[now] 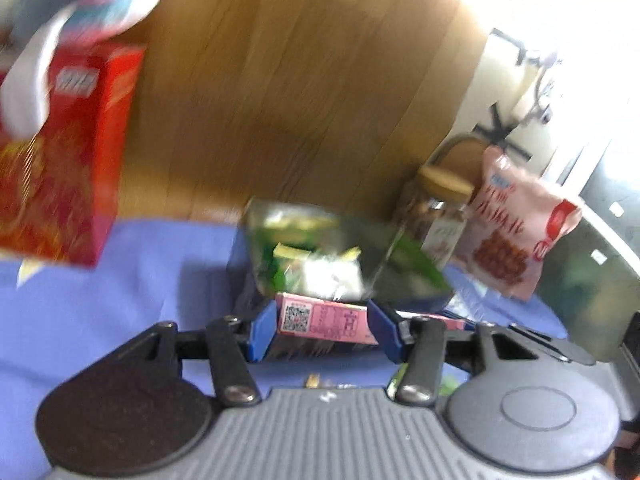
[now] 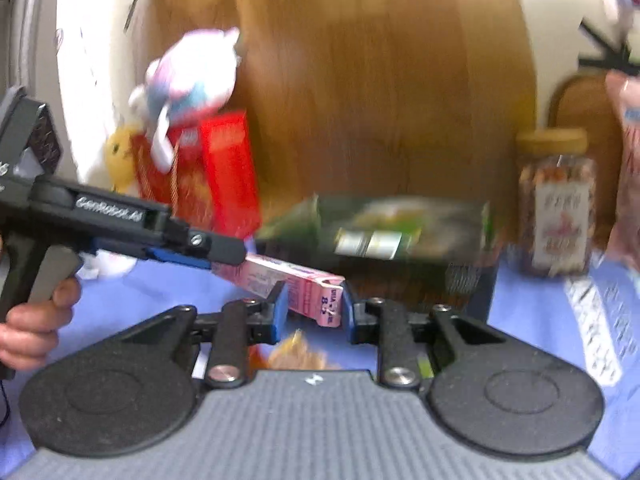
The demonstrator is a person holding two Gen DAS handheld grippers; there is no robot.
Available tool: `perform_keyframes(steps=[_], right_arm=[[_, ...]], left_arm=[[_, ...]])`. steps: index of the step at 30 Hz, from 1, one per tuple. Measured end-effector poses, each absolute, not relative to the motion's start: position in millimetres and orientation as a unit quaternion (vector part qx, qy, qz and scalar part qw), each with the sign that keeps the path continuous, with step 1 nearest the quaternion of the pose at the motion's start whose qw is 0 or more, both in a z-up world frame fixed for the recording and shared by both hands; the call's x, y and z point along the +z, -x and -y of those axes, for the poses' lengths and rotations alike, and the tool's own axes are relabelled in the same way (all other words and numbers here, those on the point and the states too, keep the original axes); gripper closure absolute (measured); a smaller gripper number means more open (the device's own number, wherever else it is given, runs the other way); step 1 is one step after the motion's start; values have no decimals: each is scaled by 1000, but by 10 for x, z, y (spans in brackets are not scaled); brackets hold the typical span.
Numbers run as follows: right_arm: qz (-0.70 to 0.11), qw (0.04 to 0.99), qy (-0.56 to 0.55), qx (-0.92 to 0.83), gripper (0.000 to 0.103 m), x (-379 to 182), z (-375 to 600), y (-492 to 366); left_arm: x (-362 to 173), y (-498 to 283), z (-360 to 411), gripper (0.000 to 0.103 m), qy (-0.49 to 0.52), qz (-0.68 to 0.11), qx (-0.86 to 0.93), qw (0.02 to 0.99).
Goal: Organize snacks
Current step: 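Lower the pink candy box into the black tin with the left gripper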
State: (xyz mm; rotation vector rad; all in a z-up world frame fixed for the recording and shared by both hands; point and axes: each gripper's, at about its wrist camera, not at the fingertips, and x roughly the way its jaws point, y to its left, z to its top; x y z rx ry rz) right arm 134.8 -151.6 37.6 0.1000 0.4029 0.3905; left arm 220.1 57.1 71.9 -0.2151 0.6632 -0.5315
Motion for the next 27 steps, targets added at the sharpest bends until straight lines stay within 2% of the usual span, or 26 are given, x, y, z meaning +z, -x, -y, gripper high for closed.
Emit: perform_keyframes(steps=[4, 8, 10, 15, 20, 25, 27], right_arm=[[-186, 967, -68, 160, 72, 473, 1666, -1637], [-184, 973, -83, 110, 65, 477, 1819, -1864], [-181, 974, -99, 91, 65, 475, 1944, -1829], [-180, 972, -121, 95, 64, 364, 2214, -1492], [-220, 957, -168, 92, 60, 81, 2455, -1167], [-273, 938, -196, 87, 59, -196, 2513, -953], [-287, 929, -216, 94, 56, -280, 2501, -940]], left_arm=[[783, -2429, -345, 53, 99, -315, -256, 908], [671, -2590, -217, 50, 74, -327, -228, 914], [647, -2552, -288, 50, 87, -327, -237, 911], [673, -2314, -572, 47, 110, -320, -233, 912], [658, -1902, -810, 44, 121, -310, -235, 913], [546, -1467, -746, 44, 118, -312, -273, 902], [512, -1322, -634, 44, 111, -312, -294, 896]])
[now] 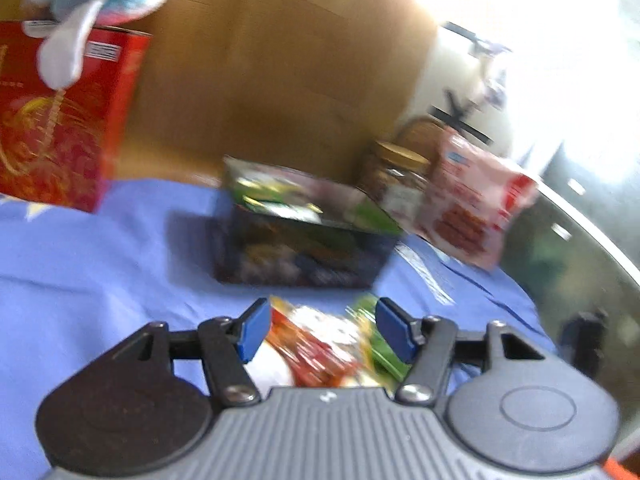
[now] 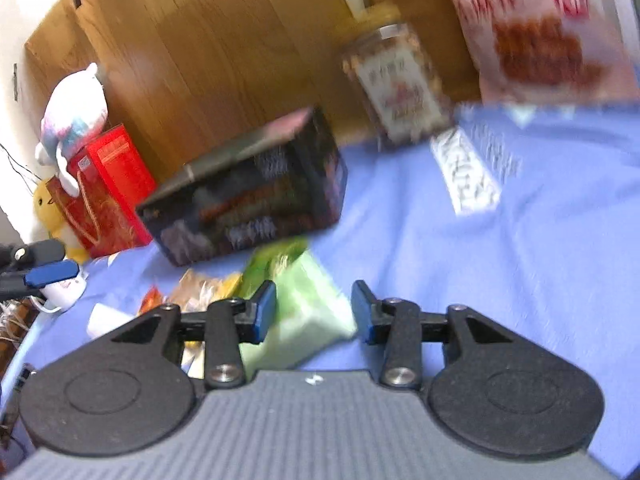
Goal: Organize snacks
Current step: 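Lower the pink candy box into the black tin with the left gripper, then grasp the light green packet with the left gripper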
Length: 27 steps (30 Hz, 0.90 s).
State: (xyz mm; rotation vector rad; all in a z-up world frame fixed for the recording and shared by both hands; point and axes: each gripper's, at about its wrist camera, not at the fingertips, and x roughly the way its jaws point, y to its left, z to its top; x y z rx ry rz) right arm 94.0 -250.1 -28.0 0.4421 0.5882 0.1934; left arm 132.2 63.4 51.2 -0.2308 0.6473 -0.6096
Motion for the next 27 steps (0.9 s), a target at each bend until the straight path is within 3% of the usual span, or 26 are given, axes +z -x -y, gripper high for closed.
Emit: perform_keyframes(steps=[7, 27], right_arm=[[-300, 926, -186, 134, 53, -267, 2100, -619], [-296, 907, -171, 246, 52, -204, 1988, -172]], left_arm=[[379, -1028, -376, 44, 82, -324, -319, 887], [140, -878, -487, 44, 123, -369, -300, 871]])
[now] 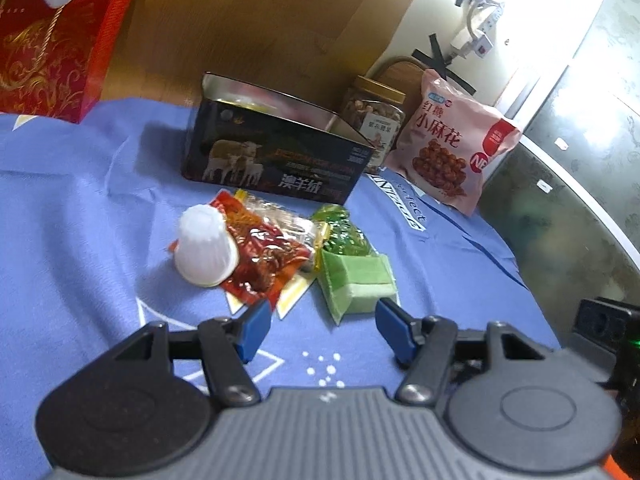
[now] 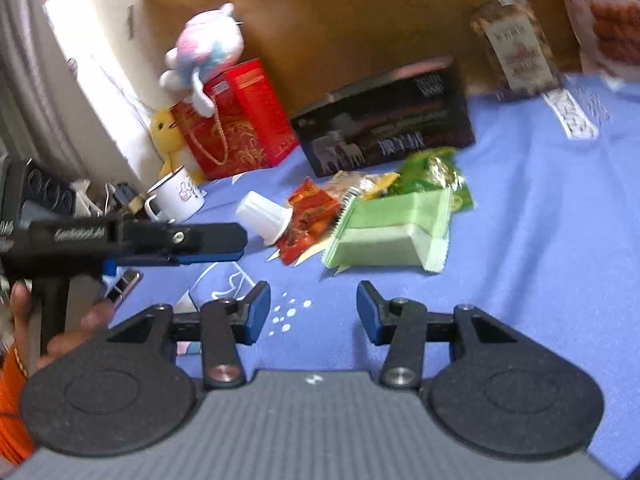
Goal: Organize snacks
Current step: 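Grasp the light green packet with the left gripper, then carry the light green packet into the black tin and release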
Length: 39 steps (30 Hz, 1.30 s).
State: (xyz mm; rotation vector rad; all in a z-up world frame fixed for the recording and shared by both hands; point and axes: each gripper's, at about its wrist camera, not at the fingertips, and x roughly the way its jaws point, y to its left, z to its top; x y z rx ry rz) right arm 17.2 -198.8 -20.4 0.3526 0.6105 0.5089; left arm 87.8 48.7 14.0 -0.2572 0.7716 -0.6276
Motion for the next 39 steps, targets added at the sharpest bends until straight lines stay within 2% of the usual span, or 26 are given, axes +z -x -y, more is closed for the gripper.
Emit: perform_keyframes(steps=[9, 13, 15, 16, 18, 19, 20, 23, 25, 29, 34, 39], right_arm=[[-279, 936, -83, 198, 50, -145, 2084, -272], [-282, 940, -36, 189, 38, -169, 2061, -367], [-286, 940, -18, 188, 38, -180, 2066, -431], [-288, 939, -14, 188, 38, -184, 2070, -463], [-298, 935, -13, 192, 39, -207, 2067, -551], [-308, 930, -12, 199, 41, -249, 2048, -613], [-297, 934, -5, 199, 50, -264, 2012, -608], [-282, 942, 23, 182, 55, -272, 1854, -552], [-271, 943, 2, 195, 58, -235, 1852, -506], [-219, 954, -3, 205, 58, 21, 1771, -556], [-174, 962, -10, 209, 59, 389, 1636, -1067], [-180, 961, -12, 209, 59, 461, 1486, -1696]], left_arm=[[96, -1052, -151, 44, 102, -381, -337, 855], [7, -1235, 84, 44, 86, -395, -335, 851], [-66, -1336, 164, 44, 89, -408, -336, 844], [-113, -1381, 205, 48, 90, -415, -336, 841], [-147, -1400, 255, 62, 82, -406, -338, 845], [-146, -1397, 257, 64, 80, -406, -333, 847], [-146, -1394, 233, 67, 86, -408, -333, 846], [-55, -1318, 92, 68, 94, -405, -324, 850], [88, -1274, 0, 68, 92, -386, -325, 859], [486, -1411, -158, 68, 96, -339, -320, 879], [825, -1887, -239, 68, 96, -302, -292, 902], [829, -2445, -225, 68, 86, -309, -258, 912]])
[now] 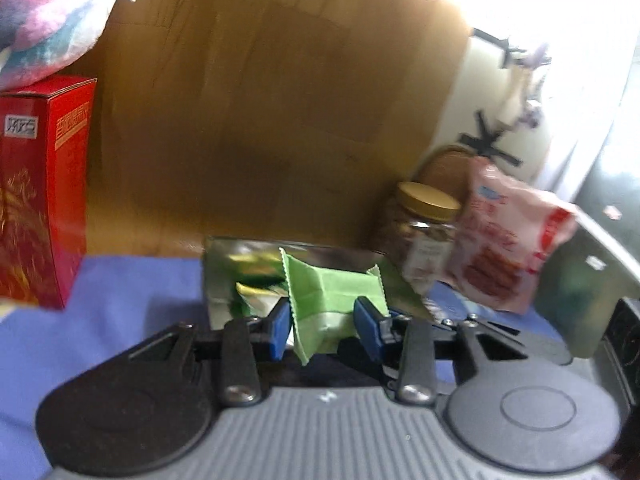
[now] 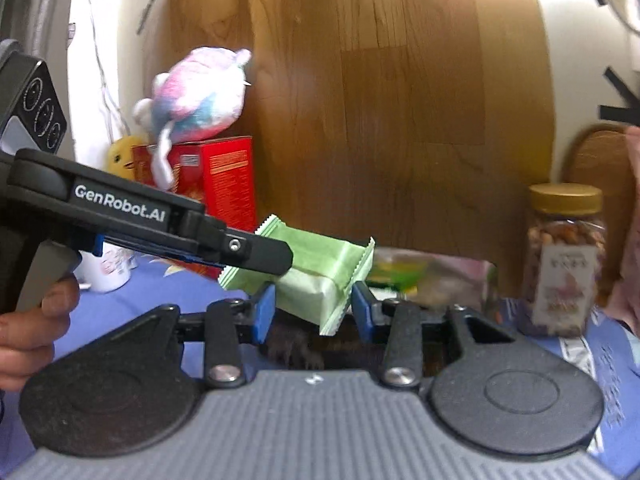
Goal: Organize snacks
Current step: 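Carry the light green packet into the black tin and release, then grasp the white jelly cup with the left gripper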
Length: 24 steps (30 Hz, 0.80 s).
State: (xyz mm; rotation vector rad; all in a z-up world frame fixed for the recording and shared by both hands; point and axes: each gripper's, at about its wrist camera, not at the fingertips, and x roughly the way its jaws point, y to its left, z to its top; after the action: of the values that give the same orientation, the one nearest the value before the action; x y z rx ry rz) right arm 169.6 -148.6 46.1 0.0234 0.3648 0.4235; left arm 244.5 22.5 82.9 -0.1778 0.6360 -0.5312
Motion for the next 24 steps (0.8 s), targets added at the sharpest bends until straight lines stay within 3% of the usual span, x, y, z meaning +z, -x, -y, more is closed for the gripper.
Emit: perform_keyframes(steps=[4, 5, 9, 15, 19, 24], right_arm=[[-213, 955, -13, 206, 56, 361, 1402, -2088], [-218, 955, -11, 200, 51, 336, 1383, -2132], [-206, 959, -37, 192, 50, 302, 1478, -1948], [-244, 932, -127, 237, 51, 173, 1771, -1446], [-284, 908, -162, 261, 61, 15, 1743, -1236], [-311, 910, -96, 258, 61, -107, 1333, -1256]], left_arm=[[645, -2716, -122, 54, 47, -329, -222, 917], [641, -2715, -153, 54, 44, -327, -216, 919], [676, -2437, -483, 50, 66, -296, -225, 926], [410, -2004, -939, 50, 120, -333, -240, 904], [225, -1780, -914, 50, 118, -348, -244, 897], [39, -1596, -878, 55, 133, -366, -238, 890]])
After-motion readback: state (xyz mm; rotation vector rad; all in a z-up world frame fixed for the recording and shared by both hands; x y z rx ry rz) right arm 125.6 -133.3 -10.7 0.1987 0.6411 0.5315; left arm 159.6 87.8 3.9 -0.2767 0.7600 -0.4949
